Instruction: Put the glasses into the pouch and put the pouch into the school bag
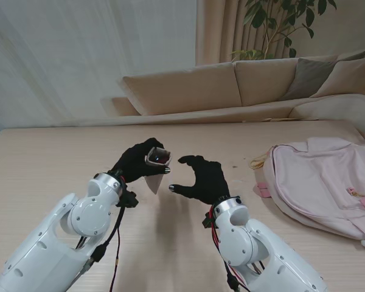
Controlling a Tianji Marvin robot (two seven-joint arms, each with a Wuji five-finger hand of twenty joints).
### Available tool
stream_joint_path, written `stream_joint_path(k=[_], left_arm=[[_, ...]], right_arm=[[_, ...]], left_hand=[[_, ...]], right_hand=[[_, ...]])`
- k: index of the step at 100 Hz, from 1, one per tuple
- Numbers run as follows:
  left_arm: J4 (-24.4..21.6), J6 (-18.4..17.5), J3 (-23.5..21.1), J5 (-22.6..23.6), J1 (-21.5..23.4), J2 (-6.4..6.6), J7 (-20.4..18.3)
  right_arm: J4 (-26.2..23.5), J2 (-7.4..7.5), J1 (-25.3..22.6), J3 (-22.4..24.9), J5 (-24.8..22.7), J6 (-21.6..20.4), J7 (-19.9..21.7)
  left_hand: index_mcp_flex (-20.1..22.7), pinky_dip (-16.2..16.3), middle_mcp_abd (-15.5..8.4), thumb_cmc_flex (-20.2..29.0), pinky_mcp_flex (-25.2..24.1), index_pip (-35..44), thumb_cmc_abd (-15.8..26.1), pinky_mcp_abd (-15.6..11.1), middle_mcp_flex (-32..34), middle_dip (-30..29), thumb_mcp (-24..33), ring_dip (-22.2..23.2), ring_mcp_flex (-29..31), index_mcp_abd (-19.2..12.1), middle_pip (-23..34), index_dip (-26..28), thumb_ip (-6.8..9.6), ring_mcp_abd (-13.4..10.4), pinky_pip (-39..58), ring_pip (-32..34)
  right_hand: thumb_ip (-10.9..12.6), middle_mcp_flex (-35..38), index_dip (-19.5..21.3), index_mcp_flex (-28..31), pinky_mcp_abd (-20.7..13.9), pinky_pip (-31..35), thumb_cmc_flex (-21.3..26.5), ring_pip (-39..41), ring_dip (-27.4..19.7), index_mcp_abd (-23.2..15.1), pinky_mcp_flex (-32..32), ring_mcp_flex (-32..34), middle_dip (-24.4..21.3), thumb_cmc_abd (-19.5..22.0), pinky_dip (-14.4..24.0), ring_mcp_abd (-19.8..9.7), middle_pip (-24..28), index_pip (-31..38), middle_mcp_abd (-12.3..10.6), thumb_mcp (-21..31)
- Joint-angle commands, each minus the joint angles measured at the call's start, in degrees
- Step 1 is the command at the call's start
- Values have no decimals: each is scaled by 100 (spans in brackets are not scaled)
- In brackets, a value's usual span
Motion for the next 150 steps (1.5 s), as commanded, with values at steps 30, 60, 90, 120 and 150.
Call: stream_joint_path(k=[30, 60, 90, 120, 150], left_arm=[[-43, -223, -19, -618, 68, -137, 77], [-35, -310, 1, -980, 63, -140, -51], [29, -382, 23, -1131, 23, -137, -134], [62, -370, 15, -1271, 6, -131, -225], [79, -531, -41, -1129, 49, -124, -155]], right_arm=[[292, -83, 380, -229, 423, -18, 30], [497, -206, 840, -510, 689, 338, 73], [603, -367, 999, -627, 1220, 387, -63], [905, -660, 1116, -767, 1418, 250, -870], [894, -787, 1060, -723, 1766, 232, -1109]], left_hand=[[865, -148, -149, 152, -276, 536, 1051, 14, -174, -205, 272, -174, -277, -960, -137, 365, 116, -264, -307, -101], [904, -284, -134, 111, -422, 384, 1040, -55, -398, -438, 307, -332, -504, -979, -341, 388, 113, -352, -548, -301], [851, -312, -146, 103, -407, 325, 1031, -64, -437, -487, 318, -377, -510, -982, -319, 435, 105, -376, -582, -333], [666, -323, -143, -99, -403, 24, 909, -62, -552, -539, 310, -426, -556, -921, -363, 213, 172, -372, -591, -396], [-489, -253, -162, -1708, -504, -2086, 315, -155, -1620, -762, 655, -408, -985, -343, -662, -1702, 160, -421, -701, -583]], right_hand=[[111, 26, 28, -194, -6, -72, -1080, 19, 45, 129, -74, 113, 57, -721, -308, -68, -13, -142, -2, 117], [58, 54, 53, -48, -10, -80, -1207, 71, 69, 91, -82, 131, 72, -733, -206, -76, 31, -68, -5, 195], [78, 289, 811, 1689, -19, -169, -408, 219, 144, -638, -68, 239, 101, -651, 6, -83, 67, 565, 20, -270], [-1505, 1983, 160, 4394, 18, 1102, 854, 1102, 578, -1669, 32, 1011, 474, -2156, -225, -98, 775, 1752, -186, 3229], [-1455, 3071, 474, 5436, 46, 1478, 1251, 1503, 751, -1457, 33, 1430, 551, -2470, -357, 7, 1015, 1795, -171, 3633]])
